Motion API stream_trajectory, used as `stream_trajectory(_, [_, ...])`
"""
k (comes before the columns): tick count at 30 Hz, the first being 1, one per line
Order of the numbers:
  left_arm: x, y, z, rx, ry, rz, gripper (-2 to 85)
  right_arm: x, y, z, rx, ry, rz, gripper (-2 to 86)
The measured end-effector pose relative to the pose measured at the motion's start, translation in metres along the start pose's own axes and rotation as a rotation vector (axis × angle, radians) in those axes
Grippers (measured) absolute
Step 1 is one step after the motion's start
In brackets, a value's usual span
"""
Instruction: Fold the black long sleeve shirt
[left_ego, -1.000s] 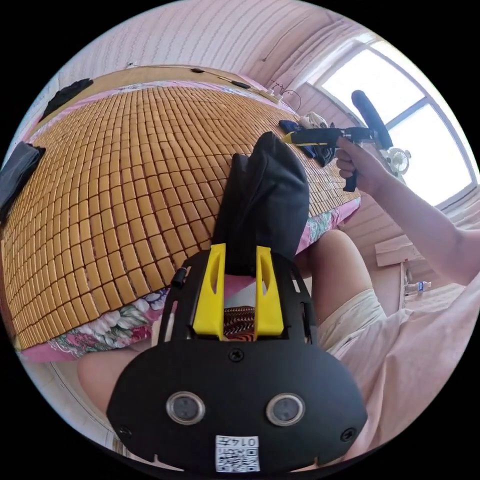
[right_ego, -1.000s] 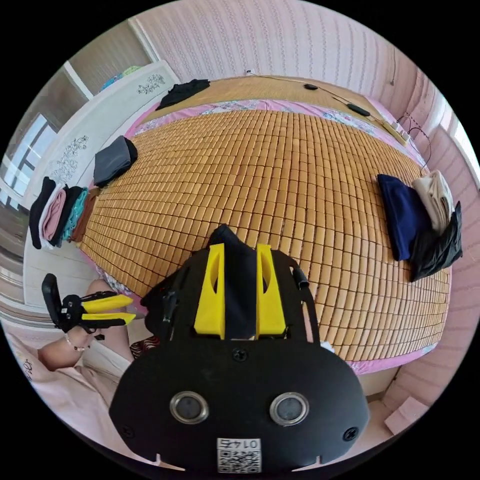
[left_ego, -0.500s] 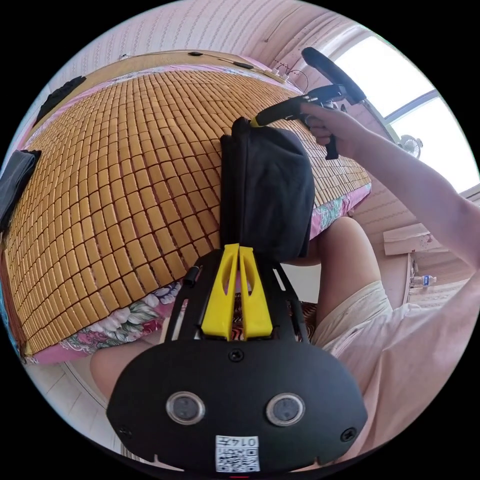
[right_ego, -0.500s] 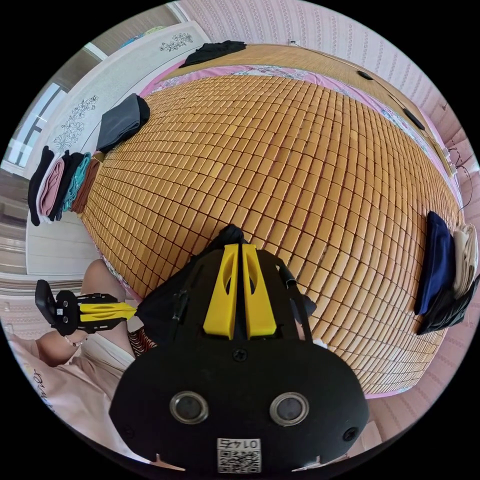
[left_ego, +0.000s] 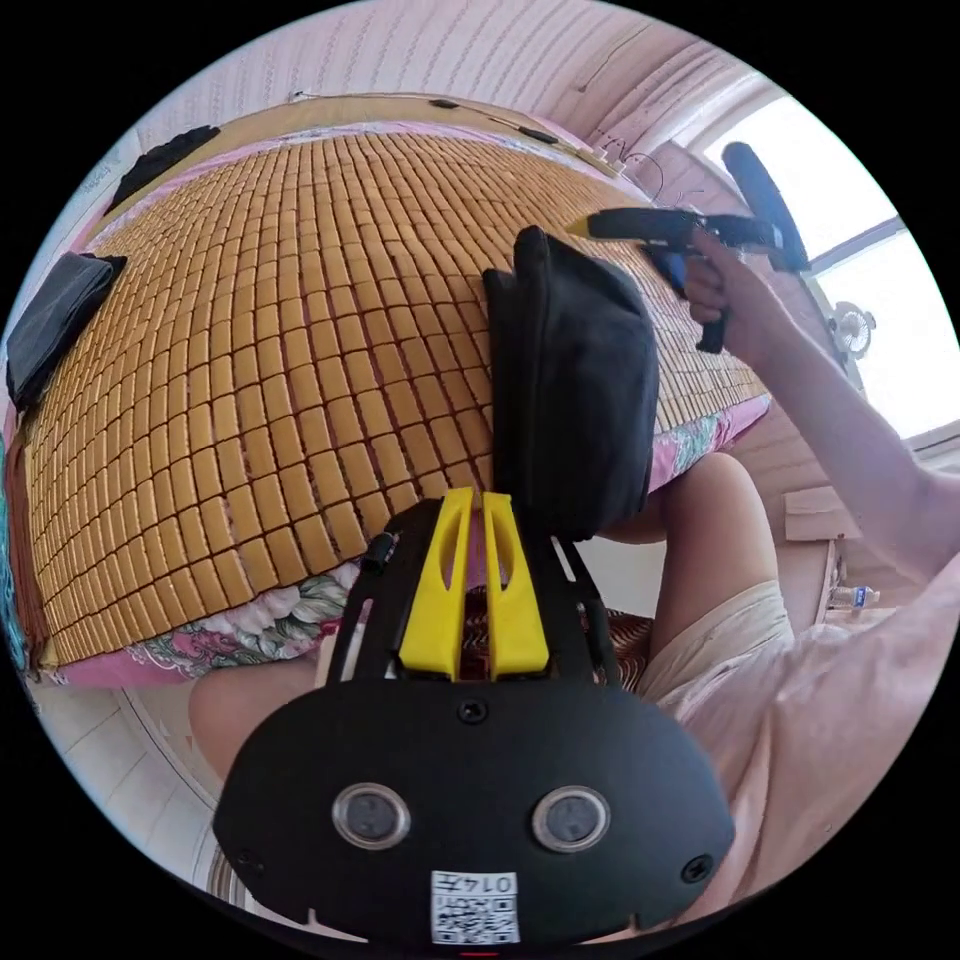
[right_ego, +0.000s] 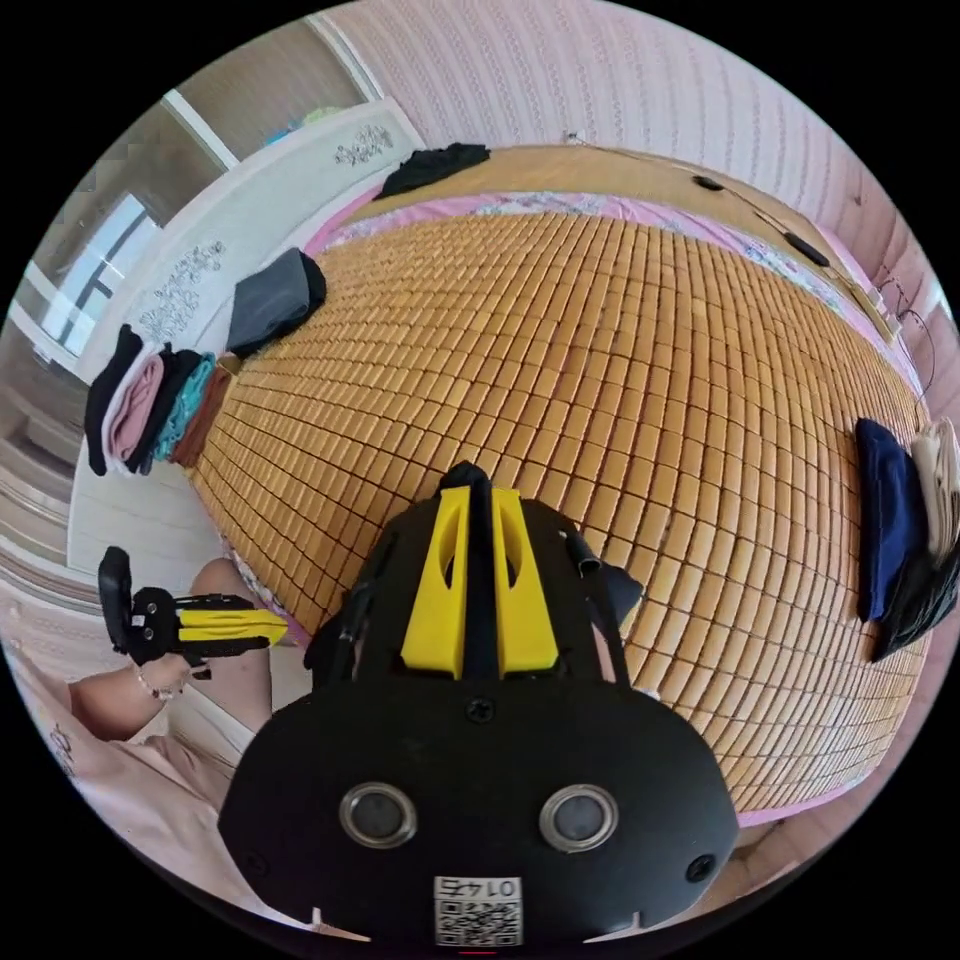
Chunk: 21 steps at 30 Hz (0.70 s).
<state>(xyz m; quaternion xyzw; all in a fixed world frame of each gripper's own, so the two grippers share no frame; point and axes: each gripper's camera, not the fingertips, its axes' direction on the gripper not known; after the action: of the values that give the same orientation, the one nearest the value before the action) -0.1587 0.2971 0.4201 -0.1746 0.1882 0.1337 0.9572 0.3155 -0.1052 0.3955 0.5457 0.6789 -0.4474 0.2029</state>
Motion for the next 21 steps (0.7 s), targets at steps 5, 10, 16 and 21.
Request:
stream_trajectory(5, [-0.003,-0.041,-0.011,0.095,0.143,0.062,11.0,0.076,0.079,-0.042,0.161,-0.154,0.316,14.8])
stream_trajectory(10, [0.001,-0.08,0.019,0.018,0.156,0.088,14.6,0.113,0.116,0.0,0.035,-0.299,0.478,16.3])
stream_trajectory(16, [-0.007,-0.086,0.033,-0.08,0.117,0.028,4.3,0.114,0.094,0.036,-0.038,-0.463,0.432,10.4])
stream_trajectory(21, [-0.029,-0.067,0.026,-0.028,0.245,-0.05,-0.5,0.086,0.052,0.028,-0.075,-0.398,0.264,8.1])
